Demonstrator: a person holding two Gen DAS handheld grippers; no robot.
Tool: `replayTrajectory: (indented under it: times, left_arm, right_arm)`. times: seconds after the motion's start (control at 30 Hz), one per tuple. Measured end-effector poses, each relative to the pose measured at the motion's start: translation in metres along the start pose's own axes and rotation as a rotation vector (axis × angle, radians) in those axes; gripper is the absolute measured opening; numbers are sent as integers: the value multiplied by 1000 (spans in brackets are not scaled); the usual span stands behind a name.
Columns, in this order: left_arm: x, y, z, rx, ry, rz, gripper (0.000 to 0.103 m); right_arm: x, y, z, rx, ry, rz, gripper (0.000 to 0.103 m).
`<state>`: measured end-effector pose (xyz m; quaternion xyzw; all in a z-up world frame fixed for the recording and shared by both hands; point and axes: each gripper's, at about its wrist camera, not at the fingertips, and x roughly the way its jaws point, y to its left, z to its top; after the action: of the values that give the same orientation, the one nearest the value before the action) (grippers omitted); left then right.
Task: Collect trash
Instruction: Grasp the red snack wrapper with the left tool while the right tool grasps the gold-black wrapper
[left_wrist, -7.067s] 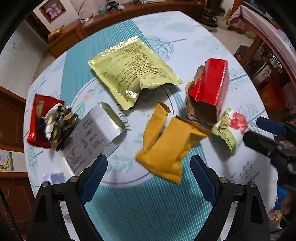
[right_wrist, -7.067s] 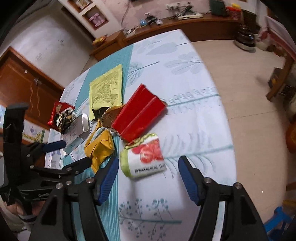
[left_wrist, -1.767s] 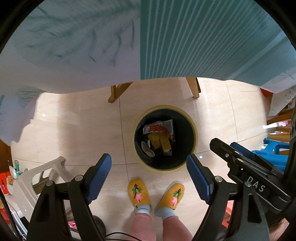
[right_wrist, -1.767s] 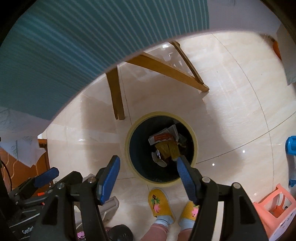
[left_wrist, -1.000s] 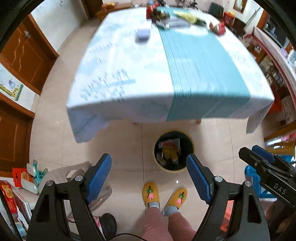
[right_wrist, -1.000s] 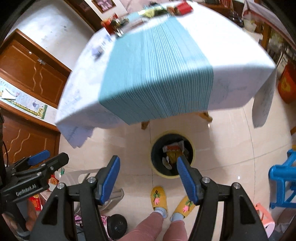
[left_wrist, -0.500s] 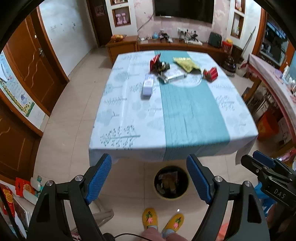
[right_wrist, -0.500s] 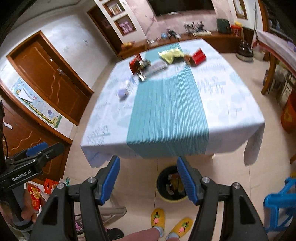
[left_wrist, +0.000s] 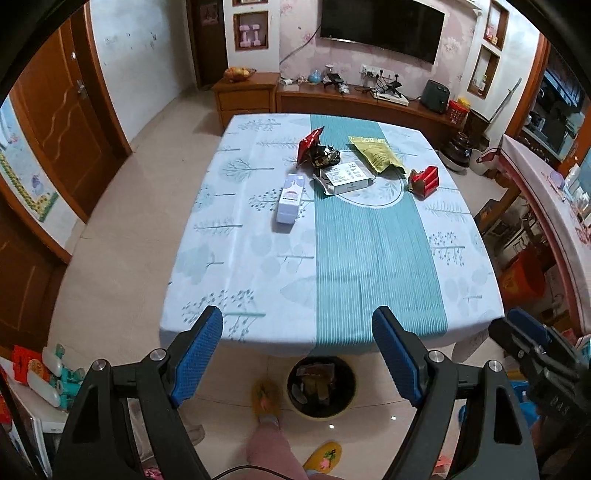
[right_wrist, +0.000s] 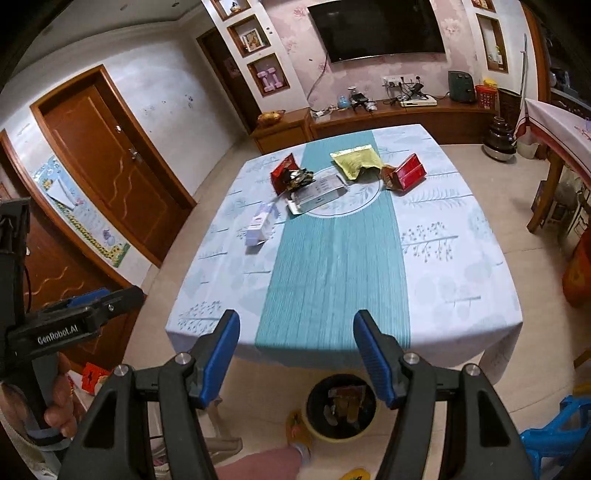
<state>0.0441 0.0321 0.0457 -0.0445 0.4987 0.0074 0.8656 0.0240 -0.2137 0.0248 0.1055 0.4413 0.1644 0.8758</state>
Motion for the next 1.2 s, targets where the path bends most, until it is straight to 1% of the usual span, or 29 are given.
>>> replayTrajectory:
  times: [0.1, 0.23, 0.33, 0.57, 0.67, 0.83, 0.93, 1.1, 1.13, 1.2]
  left_arm:
    - [28, 5, 25, -6, 27, -27, 82]
    - [72, 11, 66, 26, 62, -58, 82]
    - [111, 16, 108, 66, 99, -71, 82]
    - [187, 21, 206, 164, 138, -121, 82]
    - [222, 16, 238, 201, 164, -132, 82]
    - [271, 7, 275, 219, 205, -155, 81]
    - [299, 1, 293, 213, 230, -167, 81]
    - [342, -11, 319, 188, 272, -175, 81]
    - [349, -14, 322, 186, 282, -172, 79]
    - [362, -18, 326, 183, 305, -173, 69]
  right_arm:
    - [20, -3, 13, 6, 18, -4, 64]
    - [49, -5, 35, 45, 28, -24, 64]
    - [73, -6, 52, 84, 40, -43, 64]
    - [147, -6, 104, 227, 64, -103, 64]
    - [177, -7, 126, 279, 62, -121, 64]
    - [223, -13, 158, 331, 70, -153, 64]
    - [248, -20, 172, 366, 76, -166, 64]
    - [275, -28, 186, 418, 73, -176, 64]
    - [280, -30, 188, 432, 70, -173, 64]
    - [288, -32, 190, 446, 72, -176, 64]
